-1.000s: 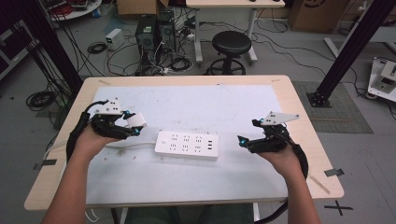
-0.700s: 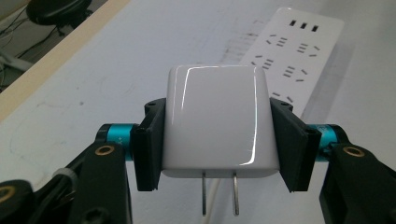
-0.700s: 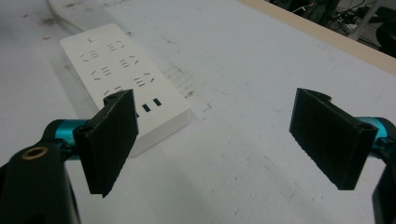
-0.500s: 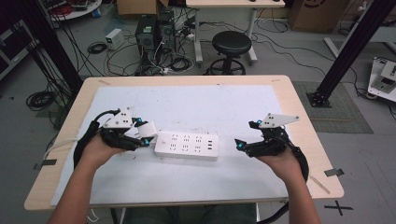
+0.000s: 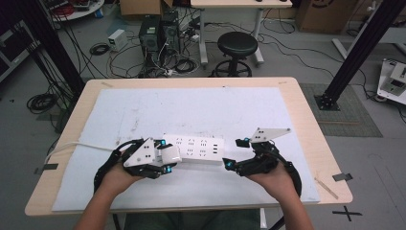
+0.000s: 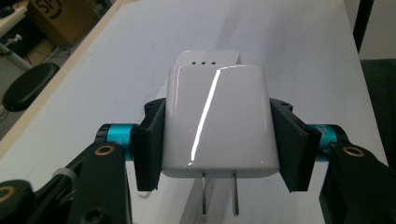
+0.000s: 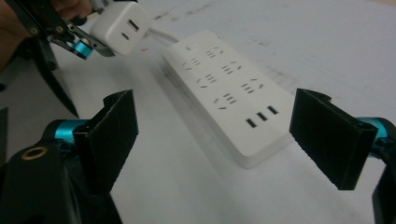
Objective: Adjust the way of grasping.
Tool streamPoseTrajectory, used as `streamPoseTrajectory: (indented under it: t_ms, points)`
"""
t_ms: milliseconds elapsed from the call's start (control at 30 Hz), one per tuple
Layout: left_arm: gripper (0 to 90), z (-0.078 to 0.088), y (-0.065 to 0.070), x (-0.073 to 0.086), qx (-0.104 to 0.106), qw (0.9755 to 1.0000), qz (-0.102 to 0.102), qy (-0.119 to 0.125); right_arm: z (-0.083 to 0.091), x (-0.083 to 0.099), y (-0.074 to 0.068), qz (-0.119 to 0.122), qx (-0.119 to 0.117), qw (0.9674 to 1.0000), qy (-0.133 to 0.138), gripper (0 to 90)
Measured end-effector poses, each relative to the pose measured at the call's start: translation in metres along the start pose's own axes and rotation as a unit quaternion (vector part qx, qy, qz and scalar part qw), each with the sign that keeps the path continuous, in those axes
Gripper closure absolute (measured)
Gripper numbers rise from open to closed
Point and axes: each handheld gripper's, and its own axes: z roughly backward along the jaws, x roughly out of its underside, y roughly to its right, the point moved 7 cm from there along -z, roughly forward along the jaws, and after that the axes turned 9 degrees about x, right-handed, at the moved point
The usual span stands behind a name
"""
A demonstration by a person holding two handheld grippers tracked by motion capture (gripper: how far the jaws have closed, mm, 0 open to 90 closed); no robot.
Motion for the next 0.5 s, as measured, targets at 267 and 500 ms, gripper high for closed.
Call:
streamPoseTrajectory:
  t_ms: [267, 500]
  points:
    - [42.5, -0.020, 0.024, -0.010, -0.006, 0.9993, -0.023, 0.027, -0.018, 0.000, -0.023, -0.017, -0.047, 0.9987, -0.005, 15.8]
    - [42.5, -0.027, 0.035, -0.020, -0.021, 0.9968, -0.066, 0.040, -0.029, 0.001, -0.046, -0.038, -0.096, 0.9945, -0.016, 15.8]
